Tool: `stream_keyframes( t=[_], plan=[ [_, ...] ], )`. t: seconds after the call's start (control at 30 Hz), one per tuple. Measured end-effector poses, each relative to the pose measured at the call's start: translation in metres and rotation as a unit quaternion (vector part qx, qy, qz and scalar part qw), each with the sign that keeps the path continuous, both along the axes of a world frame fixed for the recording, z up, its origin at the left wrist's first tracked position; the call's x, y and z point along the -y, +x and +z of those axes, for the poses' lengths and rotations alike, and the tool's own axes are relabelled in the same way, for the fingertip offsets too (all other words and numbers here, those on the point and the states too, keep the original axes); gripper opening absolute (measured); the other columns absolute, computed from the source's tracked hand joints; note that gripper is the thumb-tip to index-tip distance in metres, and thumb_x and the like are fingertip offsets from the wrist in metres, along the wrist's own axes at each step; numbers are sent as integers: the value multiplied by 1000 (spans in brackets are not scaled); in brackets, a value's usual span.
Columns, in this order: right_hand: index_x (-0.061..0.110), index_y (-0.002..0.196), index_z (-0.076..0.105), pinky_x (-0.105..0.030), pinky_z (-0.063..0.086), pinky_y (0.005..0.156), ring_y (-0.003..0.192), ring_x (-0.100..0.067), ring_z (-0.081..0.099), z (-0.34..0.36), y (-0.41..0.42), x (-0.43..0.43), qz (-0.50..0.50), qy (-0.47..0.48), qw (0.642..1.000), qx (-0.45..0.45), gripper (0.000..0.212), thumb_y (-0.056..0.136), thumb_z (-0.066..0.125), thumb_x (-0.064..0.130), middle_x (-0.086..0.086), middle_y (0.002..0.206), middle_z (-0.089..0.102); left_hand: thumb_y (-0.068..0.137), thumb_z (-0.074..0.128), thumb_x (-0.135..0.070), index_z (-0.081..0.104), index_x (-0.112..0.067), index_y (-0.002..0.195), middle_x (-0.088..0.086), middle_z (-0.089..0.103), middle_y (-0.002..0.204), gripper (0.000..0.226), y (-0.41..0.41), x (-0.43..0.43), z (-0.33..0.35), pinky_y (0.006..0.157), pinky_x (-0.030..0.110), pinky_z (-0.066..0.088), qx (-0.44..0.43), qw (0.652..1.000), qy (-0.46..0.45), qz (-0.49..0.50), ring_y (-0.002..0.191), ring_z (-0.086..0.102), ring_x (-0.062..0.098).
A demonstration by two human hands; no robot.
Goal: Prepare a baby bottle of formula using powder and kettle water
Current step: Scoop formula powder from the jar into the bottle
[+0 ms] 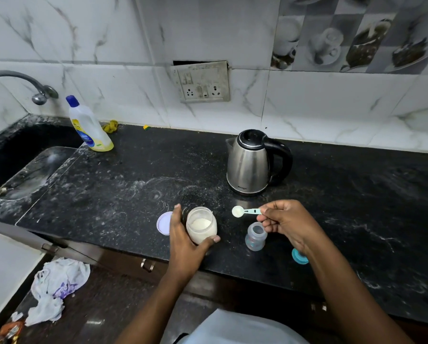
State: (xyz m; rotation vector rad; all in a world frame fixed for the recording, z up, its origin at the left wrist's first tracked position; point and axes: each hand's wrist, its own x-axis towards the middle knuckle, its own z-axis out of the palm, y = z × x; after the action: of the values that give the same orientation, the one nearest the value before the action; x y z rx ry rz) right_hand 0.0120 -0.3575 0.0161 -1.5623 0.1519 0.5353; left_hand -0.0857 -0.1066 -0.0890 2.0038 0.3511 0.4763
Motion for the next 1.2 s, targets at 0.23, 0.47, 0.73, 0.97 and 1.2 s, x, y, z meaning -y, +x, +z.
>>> stream_keyframes(
  t=[0.23, 0.47, 0.73, 0.97, 1.2],
  plan=[
    [-3, 96, 71, -24, 56, 54, 58, -15, 64, -2, -1, 39, -41, -29, 999, -7, 11, 101, 63, 3, -15, 78, 75, 99, 70, -42, 35, -17, 150, 17, 41, 158, 67, -12, 64, 40, 121, 49, 34, 248, 957, 112, -102, 147, 43, 37],
    [-3, 96, 72, -26, 53, 54, 58, -14, 61, -16, -11, 61, -56, -76, 995, -18, 16, 102, 64, 9, -16, 79, 74, 89, 79, -46, 20, -9, 164, 6, 24, 173, 102, 12, 107, -6, 129, 27, 19, 4, 985, 86, -152, 160, 22, 17],
    [-1, 95, 73, -28, 48, 56, 59, -12, 56, -13, -24, 63, -102, -85, 991, 0, 19, 103, 62, 12, -11, 75, 71, 75, 91, -22, 68, -38, 120, -16, 71, 118, 53, 39, 116, -6, 98, 32, 54, -104, 982, -29, -157, 109, 66, -1],
    [0, 100, 71, -26, 50, 53, 58, -12, 58, 22, -30, 63, -158, 11, 983, 90, 9, 101, 65, 7, -9, 71, 71, 74, 90, -28, 70, -31, 123, -14, 66, 111, 53, 51, 126, 39, 96, 28, 54, -34, 984, -90, -151, 107, 66, 5],
    [2, 95, 72, -27, 53, 57, 61, -15, 61, 32, -38, 61, -148, -17, 975, 163, 10, 100, 66, 8, -11, 75, 75, 75, 91, -24, 68, -29, 130, -16, 65, 117, 59, 50, 127, 54, 101, 34, 54, -4, 986, -74, -148, 112, 65, 5]
  ],
)
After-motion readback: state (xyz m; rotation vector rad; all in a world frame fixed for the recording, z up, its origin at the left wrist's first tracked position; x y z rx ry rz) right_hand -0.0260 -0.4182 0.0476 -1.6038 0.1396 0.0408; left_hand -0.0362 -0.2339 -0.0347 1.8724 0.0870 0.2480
